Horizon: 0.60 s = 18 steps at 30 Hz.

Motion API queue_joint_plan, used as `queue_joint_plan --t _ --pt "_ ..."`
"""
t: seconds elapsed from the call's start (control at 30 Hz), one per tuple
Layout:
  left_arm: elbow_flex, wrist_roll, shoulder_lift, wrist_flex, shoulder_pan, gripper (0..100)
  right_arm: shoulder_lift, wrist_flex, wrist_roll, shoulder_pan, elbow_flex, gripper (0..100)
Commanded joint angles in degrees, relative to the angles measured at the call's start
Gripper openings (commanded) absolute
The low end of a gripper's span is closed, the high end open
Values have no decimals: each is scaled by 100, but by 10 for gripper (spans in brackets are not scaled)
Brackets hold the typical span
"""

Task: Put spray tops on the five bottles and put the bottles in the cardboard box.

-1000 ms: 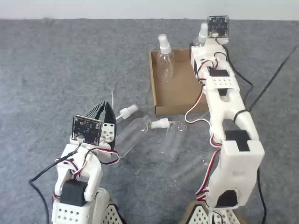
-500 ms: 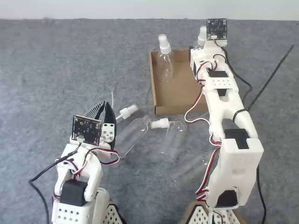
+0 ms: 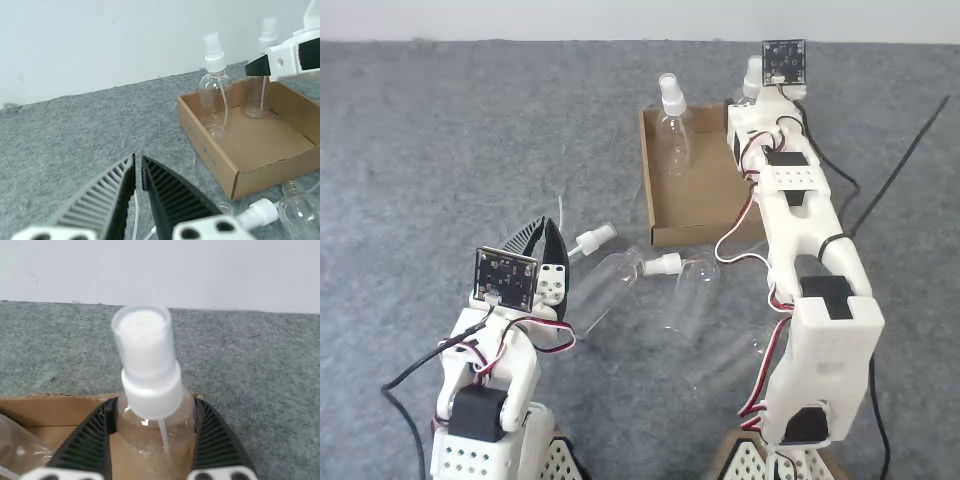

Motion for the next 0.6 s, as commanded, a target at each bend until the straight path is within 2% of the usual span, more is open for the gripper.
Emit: queue_joint_plan --t 0.0,0.23,0.47,0.57 --pt "-40 -35 -53 -149 -9 12 -154 -145 -79 -48 -246 11" --pt "-40 -35 -44 -149 -9 12 -154 -136 -79 -110 -246 15" --pt "-40 -35 -44 -149 -9 12 -154 -101 -79 -110 -246 174" --pt "-40 -35 -44 -149 -9 12 -154 -92 -79 -110 -246 195"
